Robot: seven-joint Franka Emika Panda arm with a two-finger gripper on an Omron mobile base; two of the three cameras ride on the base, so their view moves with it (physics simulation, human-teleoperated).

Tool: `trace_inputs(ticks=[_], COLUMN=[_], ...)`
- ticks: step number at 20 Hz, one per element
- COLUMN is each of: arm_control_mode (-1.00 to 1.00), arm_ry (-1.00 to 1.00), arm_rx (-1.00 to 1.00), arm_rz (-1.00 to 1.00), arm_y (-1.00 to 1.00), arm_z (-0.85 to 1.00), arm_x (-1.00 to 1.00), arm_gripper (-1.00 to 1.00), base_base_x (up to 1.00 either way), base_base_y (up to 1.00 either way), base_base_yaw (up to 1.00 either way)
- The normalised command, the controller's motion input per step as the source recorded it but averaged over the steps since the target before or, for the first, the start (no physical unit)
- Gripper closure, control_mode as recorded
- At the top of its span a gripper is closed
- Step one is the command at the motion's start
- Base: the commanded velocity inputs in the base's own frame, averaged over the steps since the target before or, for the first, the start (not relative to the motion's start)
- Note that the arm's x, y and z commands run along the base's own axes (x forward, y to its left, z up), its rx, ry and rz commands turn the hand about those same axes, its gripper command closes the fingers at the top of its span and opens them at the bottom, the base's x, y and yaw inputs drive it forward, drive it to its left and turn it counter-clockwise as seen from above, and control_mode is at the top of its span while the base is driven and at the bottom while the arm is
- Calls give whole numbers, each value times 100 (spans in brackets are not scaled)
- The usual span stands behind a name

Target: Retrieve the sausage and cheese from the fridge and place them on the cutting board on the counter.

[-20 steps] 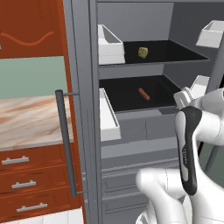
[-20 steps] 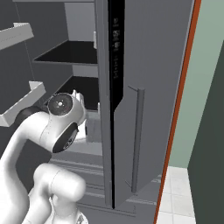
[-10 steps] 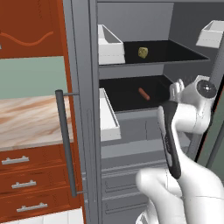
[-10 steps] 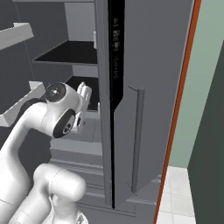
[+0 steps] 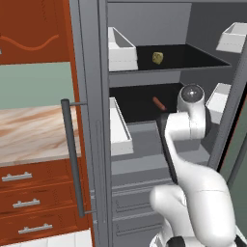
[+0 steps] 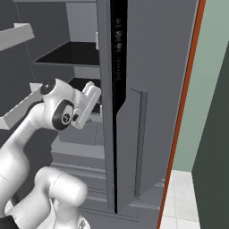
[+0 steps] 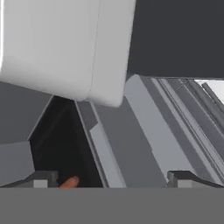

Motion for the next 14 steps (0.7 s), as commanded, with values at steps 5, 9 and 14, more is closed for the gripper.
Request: trace_inputs(ticks=[5,9,14], arm_control_mode=[-100,-100,-100], arm_ry=[1,2,5], arm_rx=[0,0,0], arm_rz=[-29,-25,-26], arm_y=[-22,-40,-42], arm_z=[-7,-4,-10], arm_x=[19,-2,-11], arm_gripper=[-100,-100,-100], base_base_x=[0,0,0], base_base_y=[0,0,0], base_base_yaw=[0,0,0])
